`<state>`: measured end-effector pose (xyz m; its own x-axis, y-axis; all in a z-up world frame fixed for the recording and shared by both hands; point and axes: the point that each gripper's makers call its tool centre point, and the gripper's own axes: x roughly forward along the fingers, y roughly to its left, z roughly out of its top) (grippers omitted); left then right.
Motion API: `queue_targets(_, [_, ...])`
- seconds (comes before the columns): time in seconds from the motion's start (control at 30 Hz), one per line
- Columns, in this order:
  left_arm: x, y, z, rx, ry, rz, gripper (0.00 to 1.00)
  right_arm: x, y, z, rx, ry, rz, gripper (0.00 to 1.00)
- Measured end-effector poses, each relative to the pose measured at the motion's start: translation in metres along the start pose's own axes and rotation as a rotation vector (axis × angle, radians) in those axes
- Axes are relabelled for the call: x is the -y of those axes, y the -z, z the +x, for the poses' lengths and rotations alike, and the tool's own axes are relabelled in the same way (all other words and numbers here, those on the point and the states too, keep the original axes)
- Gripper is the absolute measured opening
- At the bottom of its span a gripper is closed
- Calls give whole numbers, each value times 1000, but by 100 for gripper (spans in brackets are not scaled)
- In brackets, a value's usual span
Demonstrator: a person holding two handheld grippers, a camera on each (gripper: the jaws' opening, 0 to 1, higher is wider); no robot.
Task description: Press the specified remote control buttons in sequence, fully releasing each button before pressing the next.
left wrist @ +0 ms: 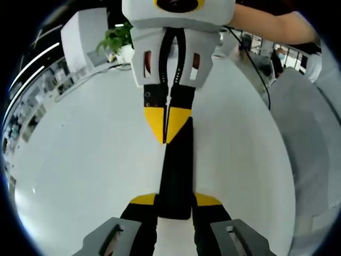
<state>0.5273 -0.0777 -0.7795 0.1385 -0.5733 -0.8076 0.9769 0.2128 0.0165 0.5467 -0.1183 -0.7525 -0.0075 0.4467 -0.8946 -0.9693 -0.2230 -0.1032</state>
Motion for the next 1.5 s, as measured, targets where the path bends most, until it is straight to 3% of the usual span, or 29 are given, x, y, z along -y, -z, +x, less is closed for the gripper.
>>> queue_targets(0.83, [1, -1, 1, -7, 8, 12, 24, -5, -4, -11, 3, 1, -13, 0])
queue_targets(1.5, [0, 0, 1, -6, 11, 15, 24, -10, 0, 3, -11, -34, -13, 0])
